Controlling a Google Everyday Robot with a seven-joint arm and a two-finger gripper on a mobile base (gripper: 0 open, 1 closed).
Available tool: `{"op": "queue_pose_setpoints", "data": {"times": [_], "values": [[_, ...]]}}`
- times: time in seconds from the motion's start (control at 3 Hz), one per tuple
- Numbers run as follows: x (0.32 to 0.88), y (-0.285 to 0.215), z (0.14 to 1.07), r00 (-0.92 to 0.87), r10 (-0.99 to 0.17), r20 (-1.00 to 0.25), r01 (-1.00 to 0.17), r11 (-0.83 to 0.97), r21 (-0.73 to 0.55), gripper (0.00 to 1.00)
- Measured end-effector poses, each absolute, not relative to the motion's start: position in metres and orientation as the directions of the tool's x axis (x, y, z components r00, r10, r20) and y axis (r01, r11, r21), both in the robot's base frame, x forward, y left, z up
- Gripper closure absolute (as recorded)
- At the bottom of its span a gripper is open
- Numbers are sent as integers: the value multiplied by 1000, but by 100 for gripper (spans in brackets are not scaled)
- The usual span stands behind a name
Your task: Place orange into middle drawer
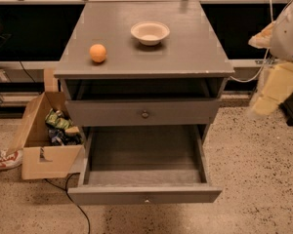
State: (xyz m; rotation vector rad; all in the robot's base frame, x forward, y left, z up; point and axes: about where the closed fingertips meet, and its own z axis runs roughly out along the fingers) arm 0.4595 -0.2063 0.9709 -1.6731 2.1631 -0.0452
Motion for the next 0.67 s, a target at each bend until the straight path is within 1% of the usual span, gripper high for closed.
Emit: {"op": "queue_pose_setpoints", "data": {"times": [0.33,0.67], "values": [[514,-167,959,-97,-873,-477,-925,256,-280,0],[572,-120,951,15,-749,-663,-932,229,-280,0]]}}
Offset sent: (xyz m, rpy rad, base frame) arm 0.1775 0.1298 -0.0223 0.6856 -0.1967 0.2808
